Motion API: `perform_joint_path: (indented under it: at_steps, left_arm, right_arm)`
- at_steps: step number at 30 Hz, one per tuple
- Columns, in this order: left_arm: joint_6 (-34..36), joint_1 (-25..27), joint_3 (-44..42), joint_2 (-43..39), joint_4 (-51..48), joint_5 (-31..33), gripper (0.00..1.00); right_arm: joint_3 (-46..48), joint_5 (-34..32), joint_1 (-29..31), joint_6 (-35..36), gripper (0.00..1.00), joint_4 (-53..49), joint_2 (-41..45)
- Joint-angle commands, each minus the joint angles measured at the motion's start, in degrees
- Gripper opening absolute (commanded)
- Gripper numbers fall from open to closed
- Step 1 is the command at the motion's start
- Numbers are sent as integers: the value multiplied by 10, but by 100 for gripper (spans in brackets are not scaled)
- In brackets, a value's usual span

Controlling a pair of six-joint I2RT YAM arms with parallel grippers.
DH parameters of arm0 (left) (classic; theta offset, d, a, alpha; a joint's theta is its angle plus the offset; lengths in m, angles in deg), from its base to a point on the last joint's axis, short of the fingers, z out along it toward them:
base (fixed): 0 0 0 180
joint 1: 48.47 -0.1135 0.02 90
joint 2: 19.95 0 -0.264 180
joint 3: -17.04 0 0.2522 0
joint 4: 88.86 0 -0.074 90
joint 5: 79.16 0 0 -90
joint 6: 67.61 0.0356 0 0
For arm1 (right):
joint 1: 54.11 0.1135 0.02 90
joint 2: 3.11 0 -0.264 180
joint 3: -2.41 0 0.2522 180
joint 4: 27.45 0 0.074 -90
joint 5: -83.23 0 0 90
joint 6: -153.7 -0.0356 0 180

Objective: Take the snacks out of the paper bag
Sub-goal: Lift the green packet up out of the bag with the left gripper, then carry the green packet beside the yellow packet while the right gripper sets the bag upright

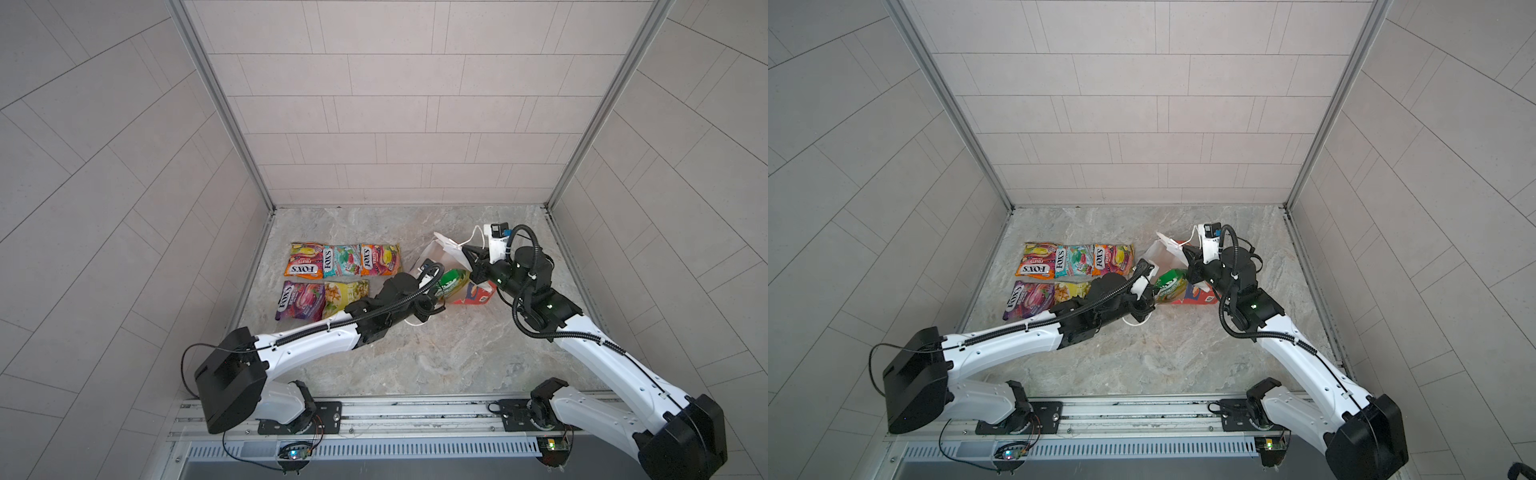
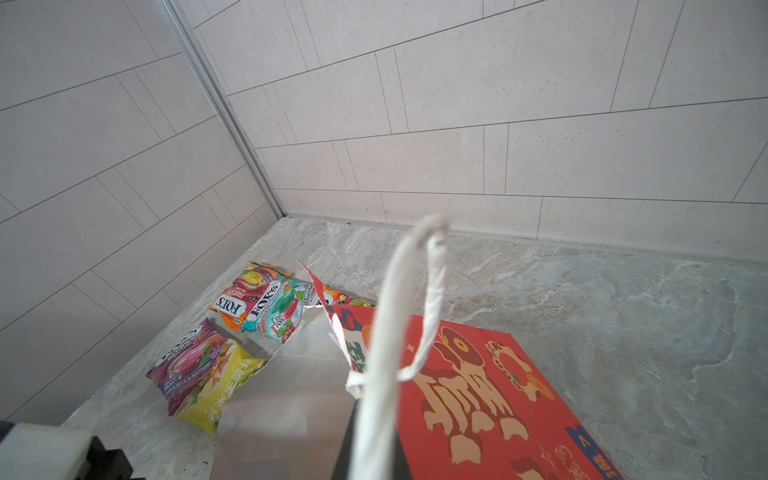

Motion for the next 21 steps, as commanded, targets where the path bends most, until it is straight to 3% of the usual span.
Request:
perform_joint_path:
  at_steps: [1, 9, 21]
  left_arm:
    - [13, -5, 38, -24, -24, 2, 6]
    - [11, -32, 53, -52, -48, -8, 3]
    - [-40, -88, 74, -119, -66, -106, 0]
  right_arm:
    - [-5, 12, -16, -23, 0, 13, -3]
    - [-9, 27, -44, -49, 0, 18, -13]
    - [-24, 6, -50, -66, 0, 2, -28]
